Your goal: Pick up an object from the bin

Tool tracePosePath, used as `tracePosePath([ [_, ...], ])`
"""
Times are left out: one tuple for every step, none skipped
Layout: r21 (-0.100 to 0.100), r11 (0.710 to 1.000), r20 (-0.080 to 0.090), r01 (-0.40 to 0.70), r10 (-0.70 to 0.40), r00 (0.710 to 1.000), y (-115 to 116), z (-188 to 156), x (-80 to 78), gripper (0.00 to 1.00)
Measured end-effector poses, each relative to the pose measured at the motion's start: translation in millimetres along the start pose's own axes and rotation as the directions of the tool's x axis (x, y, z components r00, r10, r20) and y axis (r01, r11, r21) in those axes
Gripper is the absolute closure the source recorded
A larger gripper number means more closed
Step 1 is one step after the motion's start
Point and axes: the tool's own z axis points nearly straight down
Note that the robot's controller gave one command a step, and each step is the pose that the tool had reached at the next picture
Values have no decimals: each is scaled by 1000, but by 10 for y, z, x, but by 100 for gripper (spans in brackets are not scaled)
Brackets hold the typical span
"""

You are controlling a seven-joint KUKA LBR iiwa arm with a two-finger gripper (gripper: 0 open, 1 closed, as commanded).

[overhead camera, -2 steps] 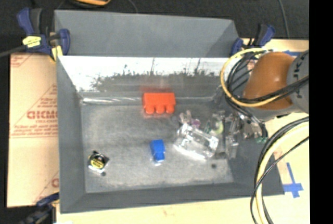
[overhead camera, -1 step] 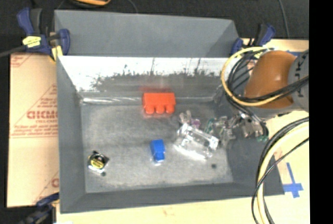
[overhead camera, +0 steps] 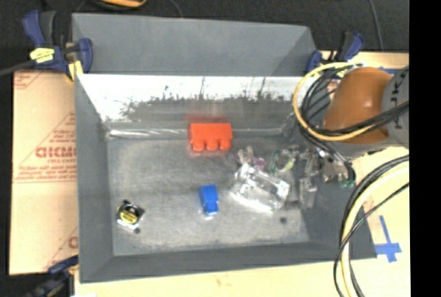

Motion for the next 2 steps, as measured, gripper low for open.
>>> tracePosePath([
  [0, 1000, 0, 1, -1, 1000, -1, -1, -2, 100],
  [0, 1000, 0, 2, -2, 1000, 1, 0, -1, 0],
])
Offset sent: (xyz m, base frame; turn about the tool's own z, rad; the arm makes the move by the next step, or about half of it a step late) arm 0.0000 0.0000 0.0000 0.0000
